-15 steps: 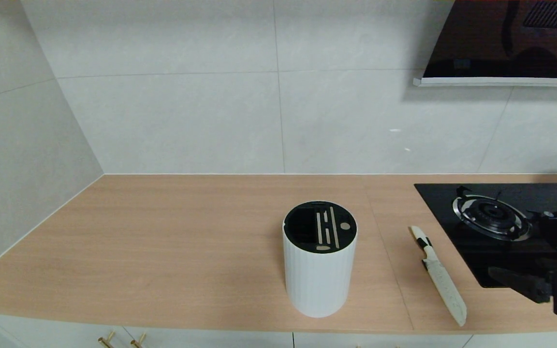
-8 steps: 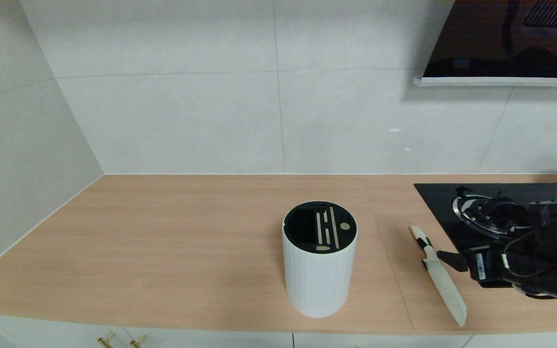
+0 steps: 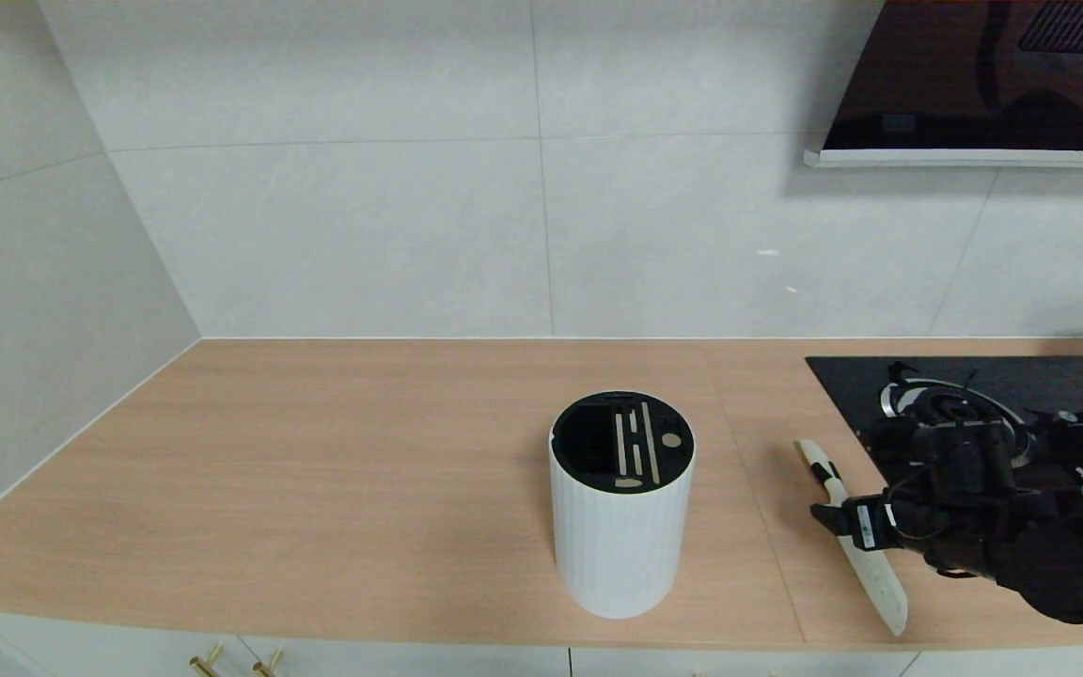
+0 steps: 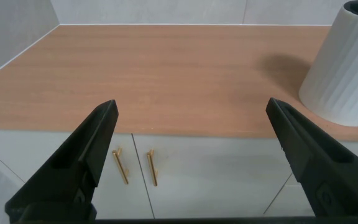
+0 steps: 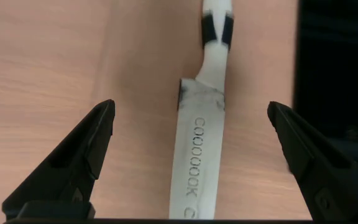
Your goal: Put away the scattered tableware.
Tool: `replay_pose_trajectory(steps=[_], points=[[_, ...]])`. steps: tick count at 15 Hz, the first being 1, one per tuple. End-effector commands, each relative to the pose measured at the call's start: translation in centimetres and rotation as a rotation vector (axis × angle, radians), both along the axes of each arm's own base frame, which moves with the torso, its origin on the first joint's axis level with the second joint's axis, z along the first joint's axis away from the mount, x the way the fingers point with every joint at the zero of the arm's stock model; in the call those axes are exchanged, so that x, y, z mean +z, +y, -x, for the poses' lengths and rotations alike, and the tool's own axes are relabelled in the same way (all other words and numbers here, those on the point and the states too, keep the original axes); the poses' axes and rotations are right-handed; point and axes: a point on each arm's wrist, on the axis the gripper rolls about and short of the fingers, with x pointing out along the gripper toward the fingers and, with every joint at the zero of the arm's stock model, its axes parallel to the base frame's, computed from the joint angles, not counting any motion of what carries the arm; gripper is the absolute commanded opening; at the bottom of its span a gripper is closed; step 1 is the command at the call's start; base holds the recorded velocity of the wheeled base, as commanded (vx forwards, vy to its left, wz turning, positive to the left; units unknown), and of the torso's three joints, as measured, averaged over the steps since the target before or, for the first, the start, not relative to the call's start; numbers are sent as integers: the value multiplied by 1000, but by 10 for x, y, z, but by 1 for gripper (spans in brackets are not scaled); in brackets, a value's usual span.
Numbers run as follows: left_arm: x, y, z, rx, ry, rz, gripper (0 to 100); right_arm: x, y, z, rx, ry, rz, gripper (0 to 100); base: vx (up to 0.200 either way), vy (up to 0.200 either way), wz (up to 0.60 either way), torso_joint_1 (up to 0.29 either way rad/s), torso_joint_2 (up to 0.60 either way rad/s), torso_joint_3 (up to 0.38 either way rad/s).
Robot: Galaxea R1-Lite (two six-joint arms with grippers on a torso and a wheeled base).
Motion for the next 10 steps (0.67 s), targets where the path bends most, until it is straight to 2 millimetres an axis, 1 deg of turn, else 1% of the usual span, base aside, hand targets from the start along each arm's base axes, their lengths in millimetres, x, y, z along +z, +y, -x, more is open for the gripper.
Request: replay_pose_trajectory(steps=[1, 2, 4, 10], points=[[0, 0, 0, 1, 0, 0, 100, -17, -4, -7, -17, 34, 3, 100, 0, 0, 0, 0, 0, 0], [0, 0, 0, 1, 0, 0, 100, -21, -4, -12, -21, 25, 1, 100, 0, 0, 0, 0, 0, 0], [0, 0, 0, 1, 0, 0, 100, -30, -7, -17, -30, 23, 0, 100, 0, 0, 0, 0, 0, 0], [0, 0, 0, 1, 0, 0, 100, -39, -6, -21, -34, 35, -3, 100, 0, 0, 0, 0, 0, 0]])
